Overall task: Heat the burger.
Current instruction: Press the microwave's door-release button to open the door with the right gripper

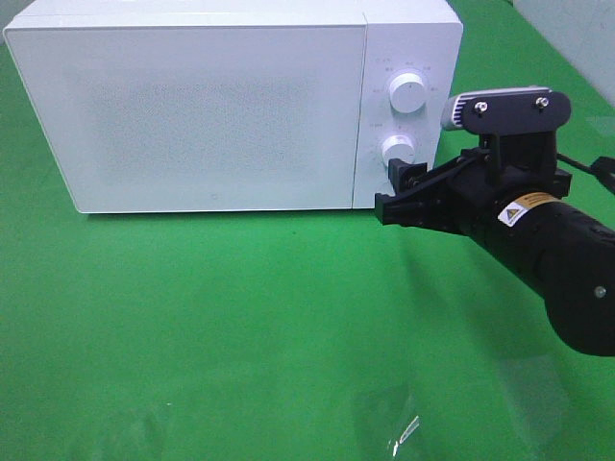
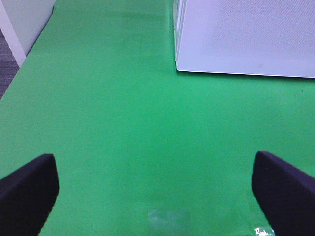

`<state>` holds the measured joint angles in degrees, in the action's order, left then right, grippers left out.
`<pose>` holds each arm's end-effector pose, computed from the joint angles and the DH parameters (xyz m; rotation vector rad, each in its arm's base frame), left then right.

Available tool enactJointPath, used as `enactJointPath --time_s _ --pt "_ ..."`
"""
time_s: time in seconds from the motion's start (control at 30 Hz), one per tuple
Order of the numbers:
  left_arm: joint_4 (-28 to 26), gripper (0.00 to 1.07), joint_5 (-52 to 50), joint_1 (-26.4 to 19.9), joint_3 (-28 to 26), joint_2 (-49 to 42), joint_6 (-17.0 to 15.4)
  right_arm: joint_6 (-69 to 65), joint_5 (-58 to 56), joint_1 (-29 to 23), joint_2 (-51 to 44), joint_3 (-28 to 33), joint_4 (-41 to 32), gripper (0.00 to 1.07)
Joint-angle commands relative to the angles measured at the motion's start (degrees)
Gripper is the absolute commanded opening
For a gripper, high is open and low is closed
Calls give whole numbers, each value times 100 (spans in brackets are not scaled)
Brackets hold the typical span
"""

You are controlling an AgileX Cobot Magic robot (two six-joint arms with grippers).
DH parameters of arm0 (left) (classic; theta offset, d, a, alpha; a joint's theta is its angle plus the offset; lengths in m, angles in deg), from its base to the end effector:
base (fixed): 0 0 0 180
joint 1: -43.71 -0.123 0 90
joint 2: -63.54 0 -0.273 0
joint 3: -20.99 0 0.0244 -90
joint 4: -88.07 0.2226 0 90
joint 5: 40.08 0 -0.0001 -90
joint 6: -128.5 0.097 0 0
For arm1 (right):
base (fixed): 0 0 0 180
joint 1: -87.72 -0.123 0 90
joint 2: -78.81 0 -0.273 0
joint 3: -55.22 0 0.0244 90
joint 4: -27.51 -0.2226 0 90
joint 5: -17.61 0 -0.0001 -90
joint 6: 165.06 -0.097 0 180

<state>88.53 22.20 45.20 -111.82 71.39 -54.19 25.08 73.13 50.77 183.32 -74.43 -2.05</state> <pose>-0.0158 0.0011 0.2632 -0.0221 2.0477 -0.0359 0.2405 0.1316 0.1759 -0.1578 1.7769 0.1838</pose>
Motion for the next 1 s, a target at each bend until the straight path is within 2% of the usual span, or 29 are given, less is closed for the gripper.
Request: enactJointPath --time_s 0.03,0.33,0.4,0.43,0.47,0.5,0.53,0.57,0.6,0.63,0.7,0.8,0.83,1.0 --pt "-46 100 -92 -17 6 -86 0 6 86 -138 212 0 -46 73" --pt "-46 100 -92 -17 6 -86 0 -1232 126 -143 315 109 -292 70" --pt "-46 100 -92 -17 6 -86 0 -2487 132 -143 315 195 -367 60" --pt "-46 100 -92 -17 6 -86 0 -2487 132 -143 315 195 -367 60" --pt "-46 100 -92 -17 6 -86 0 -3157 92 -143 315 206 -367 53" --pt "-46 100 -92 -17 6 -86 0 -3157 92 -143 315 206 -367 53" --pt "-46 100 -92 -17 6 -86 0 -3856 80 -143 315 206 -309 46" --pt "-46 100 -92 -17 6 -86 0 -3856 80 -143 315 206 -309 46" --pt "-46 100 -92 -17 6 -86 0 -4664 86 -143 315 206 -286 38" --pt "-46 100 -92 -17 6 -86 0 -4664 86 -143 315 206 -286 38" --pt "-46 100 -92 -17 6 -86 0 -5752 86 -143 315 206 -281 25" --pt "-46 100 -92 -17 6 -86 0 -6400 86 -143 315 206 -275 21" --pt "-46 100 -92 -17 6 -86 0 -7053 86 -143 315 206 -258 17" --pt "-46 100 -92 -17 6 -86 0 -8205 86 -143 315 206 -6 12"
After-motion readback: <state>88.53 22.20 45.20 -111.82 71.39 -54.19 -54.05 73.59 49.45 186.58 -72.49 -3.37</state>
